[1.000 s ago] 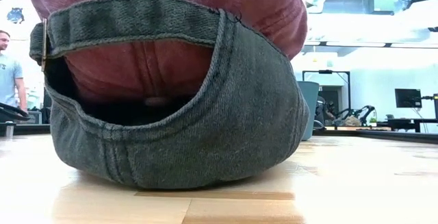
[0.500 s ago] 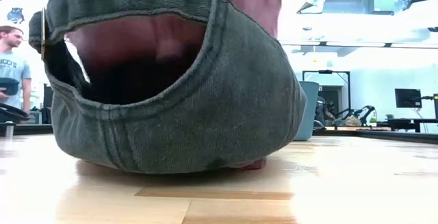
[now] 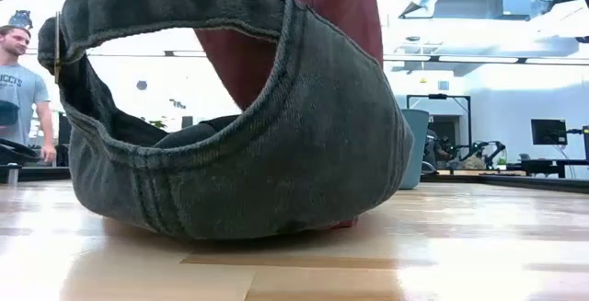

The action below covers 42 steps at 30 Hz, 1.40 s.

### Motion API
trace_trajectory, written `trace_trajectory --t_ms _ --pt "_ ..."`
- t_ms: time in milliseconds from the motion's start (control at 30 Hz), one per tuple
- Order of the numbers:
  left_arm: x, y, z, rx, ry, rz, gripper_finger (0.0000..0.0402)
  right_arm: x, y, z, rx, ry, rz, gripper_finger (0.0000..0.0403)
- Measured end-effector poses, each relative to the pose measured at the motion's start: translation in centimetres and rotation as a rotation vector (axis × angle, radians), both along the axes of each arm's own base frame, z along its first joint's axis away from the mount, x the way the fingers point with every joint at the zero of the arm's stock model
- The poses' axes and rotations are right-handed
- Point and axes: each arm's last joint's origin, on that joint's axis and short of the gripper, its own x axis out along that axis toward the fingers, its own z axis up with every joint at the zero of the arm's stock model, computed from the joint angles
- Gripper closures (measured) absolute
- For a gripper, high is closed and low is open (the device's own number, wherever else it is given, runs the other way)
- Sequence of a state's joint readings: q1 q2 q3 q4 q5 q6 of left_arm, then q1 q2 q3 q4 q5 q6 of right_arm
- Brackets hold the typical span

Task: Pick & Place hat
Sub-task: Put the top red cap into the transparent bin

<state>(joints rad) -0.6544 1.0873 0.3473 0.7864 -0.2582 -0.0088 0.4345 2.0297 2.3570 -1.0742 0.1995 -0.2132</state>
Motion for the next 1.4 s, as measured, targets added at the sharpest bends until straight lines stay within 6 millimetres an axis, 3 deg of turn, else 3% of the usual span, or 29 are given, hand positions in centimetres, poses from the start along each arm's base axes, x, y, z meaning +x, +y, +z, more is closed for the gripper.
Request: trace_trajectory --t_ms 233,467,933,1400 --pt "0.0 0.0 0.0 0.007 -0.003 0.003 0.0271 -2.0 -1.2 3.0 0.011 -0.100 0.004 0.0403" --pt "0.0 0.1 0.0 0.030 -0.013 0.008 0.0271 -3.0 -1.5 4.3 0.010 -0.149 0.030 0.0403" --pt "1.9 1.5 -1.3 0.064 0.034 0.108 0.0271 -3.5 0.1 4.8 -0.013 -0.195 0.195 0.0403" --pt "4.2 2.1 -2.9 0.041 0.006 0.110 0.0271 -3.5 0.2 5.0 -0.017 -0.217 0.205 0.0403"
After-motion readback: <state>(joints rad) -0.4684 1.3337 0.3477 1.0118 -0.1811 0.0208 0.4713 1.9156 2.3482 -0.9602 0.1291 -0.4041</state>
